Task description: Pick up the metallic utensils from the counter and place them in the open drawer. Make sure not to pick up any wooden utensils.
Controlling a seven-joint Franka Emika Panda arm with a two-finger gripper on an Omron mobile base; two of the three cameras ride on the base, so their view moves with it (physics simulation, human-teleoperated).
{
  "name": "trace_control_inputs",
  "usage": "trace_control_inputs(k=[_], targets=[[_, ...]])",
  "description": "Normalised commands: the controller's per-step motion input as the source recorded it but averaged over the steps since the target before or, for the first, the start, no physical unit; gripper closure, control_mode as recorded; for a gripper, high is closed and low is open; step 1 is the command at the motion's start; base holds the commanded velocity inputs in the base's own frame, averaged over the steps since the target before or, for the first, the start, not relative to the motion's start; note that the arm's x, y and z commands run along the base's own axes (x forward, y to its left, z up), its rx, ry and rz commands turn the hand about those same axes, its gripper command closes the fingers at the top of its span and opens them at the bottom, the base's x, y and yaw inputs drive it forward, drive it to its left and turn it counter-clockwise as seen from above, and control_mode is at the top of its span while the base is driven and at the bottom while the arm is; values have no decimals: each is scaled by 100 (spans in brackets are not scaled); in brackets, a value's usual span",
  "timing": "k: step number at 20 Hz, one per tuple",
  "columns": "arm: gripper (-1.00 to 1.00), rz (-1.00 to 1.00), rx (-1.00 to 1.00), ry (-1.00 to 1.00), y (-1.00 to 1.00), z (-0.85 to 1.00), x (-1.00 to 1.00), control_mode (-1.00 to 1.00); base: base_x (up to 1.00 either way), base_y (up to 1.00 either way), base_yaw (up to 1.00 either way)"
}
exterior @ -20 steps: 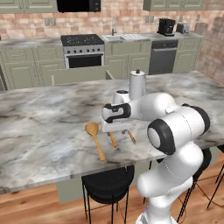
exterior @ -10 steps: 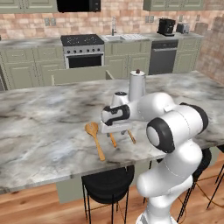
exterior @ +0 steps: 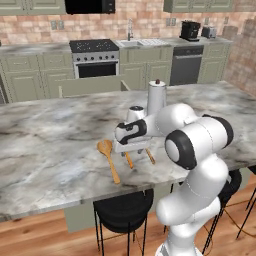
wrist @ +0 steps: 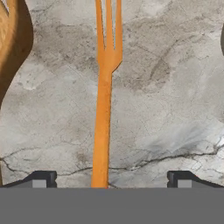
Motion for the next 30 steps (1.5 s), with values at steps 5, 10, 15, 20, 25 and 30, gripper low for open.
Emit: trace_control_inputs(k=[5, 10, 15, 20, 25, 30], targets=[[-100, 0, 0, 0, 0, -16, 4, -100, 0, 0, 0], [-100, 0, 0, 0, 0, -26, 0, -100, 0, 0, 0], [-100, 0, 0, 0, 3, -30, 0, -100, 0, 0, 0], [-100, 0, 0, 0, 5, -17, 0, -100, 0, 0, 0], [-100, 0, 0, 0, 1, -8, 0, -100, 0, 0, 0], [100, 0, 0, 0, 0, -3, 0, -100, 0, 0, 0]])
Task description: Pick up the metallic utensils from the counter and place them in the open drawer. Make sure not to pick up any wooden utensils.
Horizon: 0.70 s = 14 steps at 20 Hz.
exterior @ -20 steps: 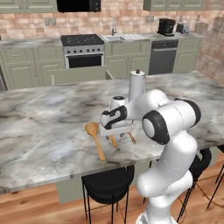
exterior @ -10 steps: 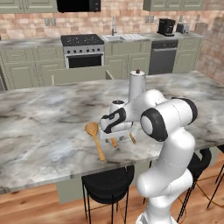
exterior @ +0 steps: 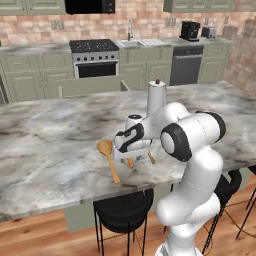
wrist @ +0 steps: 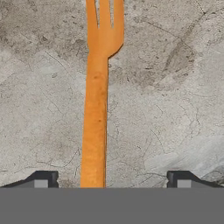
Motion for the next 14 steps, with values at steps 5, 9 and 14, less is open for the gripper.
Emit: trace_control_inputs(k=[5, 9, 14], targets=[[100, 0, 0, 0, 0, 0, 0, -100, 0, 0, 0], [100, 0, 0, 0, 0, 0, 0, -100, 0, 0, 0], [100, 0, 0, 0, 0, 0, 0, -100, 0, 0, 0]])
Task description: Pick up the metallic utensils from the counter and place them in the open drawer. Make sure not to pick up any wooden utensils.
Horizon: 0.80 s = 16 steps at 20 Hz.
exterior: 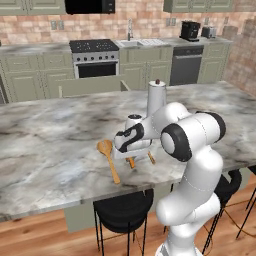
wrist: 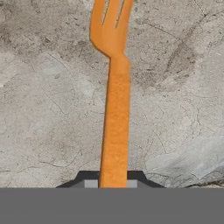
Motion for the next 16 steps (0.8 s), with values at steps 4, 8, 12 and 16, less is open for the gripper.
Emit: trace_control_inputs(k=[4, 8, 12, 16], targets=[[100, 0, 0, -1, 0, 30, 0, -100, 0, 0, 0], [100, 0, 3, -4, -1, 98, 0, -100, 0, 0, 0], [100, 0, 8, -3, -8, 100, 0, -100, 0, 0, 0], [100, 0, 9, 0, -16, 100, -1, -100, 0, 0, 0]])
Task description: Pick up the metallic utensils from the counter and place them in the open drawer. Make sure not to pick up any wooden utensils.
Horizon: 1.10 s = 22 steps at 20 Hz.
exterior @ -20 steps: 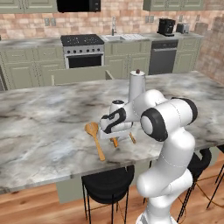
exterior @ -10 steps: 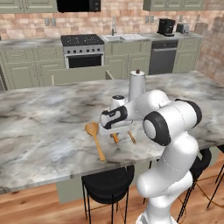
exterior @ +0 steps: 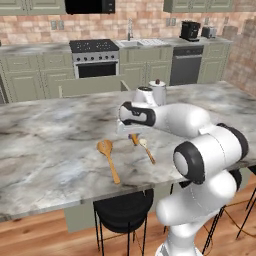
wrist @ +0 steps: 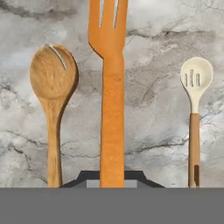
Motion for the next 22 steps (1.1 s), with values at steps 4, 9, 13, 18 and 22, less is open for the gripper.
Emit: trace_control_inputs(k=[4, 9, 13, 18, 22], targets=[[100, 0, 7, 0, -23, 100, -20, -100, 0, 0, 0], [100, 0, 2, -1, -22, 100, -51, -100, 0, 0, 0], [100, 0, 0, -10, -11, 90, -70, -100, 0, 0, 0], [100, 0, -7, -13, -18, 55, -77, -100, 0, 0, 0], [100, 0, -7, -9, -25, 21, -91, -100, 0, 0, 0]])
